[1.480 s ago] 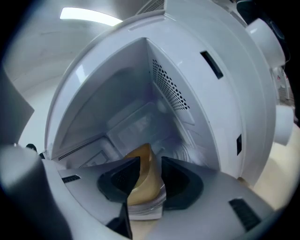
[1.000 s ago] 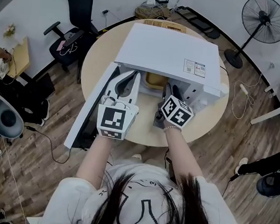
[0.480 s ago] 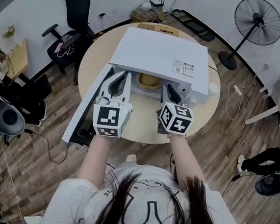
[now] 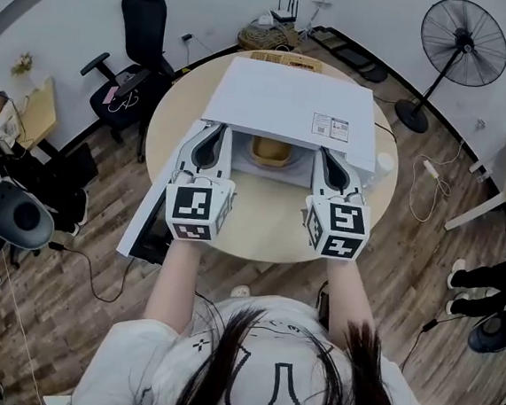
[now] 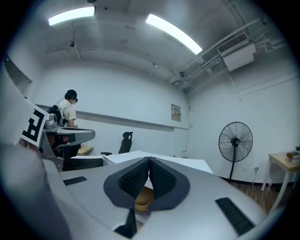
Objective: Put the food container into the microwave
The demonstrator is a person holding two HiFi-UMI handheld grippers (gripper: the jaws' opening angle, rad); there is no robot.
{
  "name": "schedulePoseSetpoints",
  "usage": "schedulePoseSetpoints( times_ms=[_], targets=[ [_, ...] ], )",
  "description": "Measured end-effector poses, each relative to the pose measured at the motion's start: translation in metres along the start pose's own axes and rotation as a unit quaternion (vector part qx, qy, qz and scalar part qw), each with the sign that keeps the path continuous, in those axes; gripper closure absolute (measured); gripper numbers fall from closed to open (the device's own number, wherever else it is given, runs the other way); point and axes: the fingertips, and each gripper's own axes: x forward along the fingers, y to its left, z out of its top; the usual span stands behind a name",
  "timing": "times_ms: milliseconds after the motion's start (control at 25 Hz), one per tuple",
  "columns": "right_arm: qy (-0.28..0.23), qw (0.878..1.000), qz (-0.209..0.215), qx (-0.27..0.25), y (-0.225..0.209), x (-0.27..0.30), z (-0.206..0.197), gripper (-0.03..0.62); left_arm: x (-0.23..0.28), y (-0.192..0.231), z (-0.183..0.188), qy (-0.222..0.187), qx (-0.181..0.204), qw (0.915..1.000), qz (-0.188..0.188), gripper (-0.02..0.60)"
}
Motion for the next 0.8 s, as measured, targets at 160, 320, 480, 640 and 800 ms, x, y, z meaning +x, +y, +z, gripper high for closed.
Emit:
schedulePoseSetpoints(
  times_ms=[160, 320, 480, 640, 800],
  targets=[
    [-0.033, 0.999, 0.008, -0.022, -0.003, -0.014, 0.028, 0.565, -0.001, 0.006, 0.011, -0.016, 0.001, 0.9999, 0.002, 0.574],
    [-0.066, 0.997, 0.009, -0.034, -0.009, -0.029, 0.056, 0.565, -0.002, 0.009, 0.026, -0.03, 0.009, 0.9995, 0.005, 0.574],
    [-0.085, 0.995, 0.01, -0.044, -0.015, -0.037, 0.075, 0.565, -0.005, 0.011, 0.038, -0.042, 0.017, 0.999, 0.004, 0.574],
    [-0.086, 0.995, 0.005, -0.047, -0.021, -0.038, 0.076, 0.565, -0.008, 0.011, 0.04, -0.045, 0.021, 0.9987, 0.001, 0.574],
    [-0.085, 0.995, 0.007, -0.05, -0.019, -0.037, 0.075, 0.566, -0.009, 0.013, 0.041, -0.047, 0.02, 0.9987, -0.001, 0.574]
  ],
)
